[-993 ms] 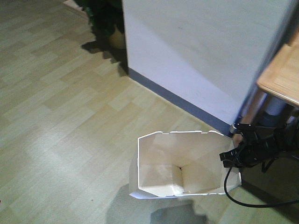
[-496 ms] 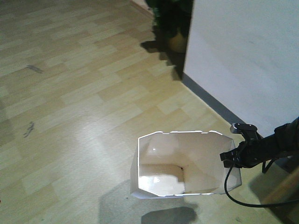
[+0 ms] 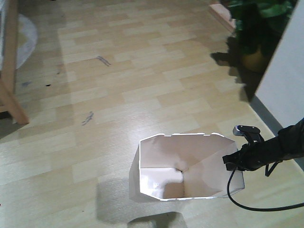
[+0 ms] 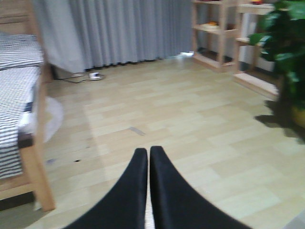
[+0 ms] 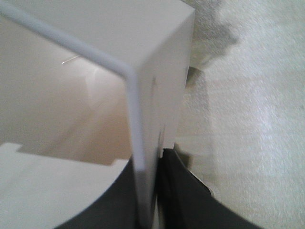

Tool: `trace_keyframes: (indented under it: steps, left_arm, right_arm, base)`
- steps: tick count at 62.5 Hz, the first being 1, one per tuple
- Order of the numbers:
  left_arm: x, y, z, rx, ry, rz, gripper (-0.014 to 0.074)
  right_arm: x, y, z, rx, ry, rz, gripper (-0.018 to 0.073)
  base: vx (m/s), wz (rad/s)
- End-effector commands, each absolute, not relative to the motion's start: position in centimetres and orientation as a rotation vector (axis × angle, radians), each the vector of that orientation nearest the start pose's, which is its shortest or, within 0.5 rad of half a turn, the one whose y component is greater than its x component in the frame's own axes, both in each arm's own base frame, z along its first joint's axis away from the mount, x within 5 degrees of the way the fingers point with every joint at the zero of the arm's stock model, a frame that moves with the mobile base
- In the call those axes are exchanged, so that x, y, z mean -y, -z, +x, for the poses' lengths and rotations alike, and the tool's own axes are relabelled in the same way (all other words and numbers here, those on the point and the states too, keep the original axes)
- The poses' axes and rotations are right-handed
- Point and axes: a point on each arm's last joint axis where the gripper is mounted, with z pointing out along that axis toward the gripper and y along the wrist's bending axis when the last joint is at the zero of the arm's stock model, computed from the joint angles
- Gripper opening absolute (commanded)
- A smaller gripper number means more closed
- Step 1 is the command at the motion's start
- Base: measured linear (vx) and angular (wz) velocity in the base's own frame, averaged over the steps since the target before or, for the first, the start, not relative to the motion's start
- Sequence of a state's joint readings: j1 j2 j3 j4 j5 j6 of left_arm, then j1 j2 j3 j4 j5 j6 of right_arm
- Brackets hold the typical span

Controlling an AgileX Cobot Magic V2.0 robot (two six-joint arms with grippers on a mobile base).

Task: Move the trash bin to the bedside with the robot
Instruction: 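Hold the bin with the right gripper while the base turns away from the desk, then carry the bin with the right gripper as the base drives beside the bed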

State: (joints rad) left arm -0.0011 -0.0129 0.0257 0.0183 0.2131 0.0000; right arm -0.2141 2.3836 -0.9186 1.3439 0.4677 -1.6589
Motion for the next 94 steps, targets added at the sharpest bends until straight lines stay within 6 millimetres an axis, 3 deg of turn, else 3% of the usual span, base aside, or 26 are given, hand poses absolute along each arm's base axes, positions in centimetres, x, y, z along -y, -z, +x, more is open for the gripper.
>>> trace_keyframes:
  steps: [1, 30, 94]
  left_arm:
    - [0.00, -18.64, 5.60, -1.646, -0.010, 0.013, -0.0006]
    - [0.00, -18.64, 5.60, -1.646, -0.010, 0.013, -0.0006]
    - [0.00, -18.64, 5.60, -1.646, -0.010, 0.013, -0.0006]
  right_arm:
    - [1.41, -0.01, 32.31, -2.707, -0.847, -0.207, -0.0006]
    - [1.41, -0.01, 32.31, -2.707, -0.847, -0.207, -0.0006]
    - [1.41, -0.01, 32.31, -2.707, -0.847, -0.207, -0.0006]
  base:
    - [0.18, 0.54]
    - [0.22, 0.32]
    - [0.33, 0.08]
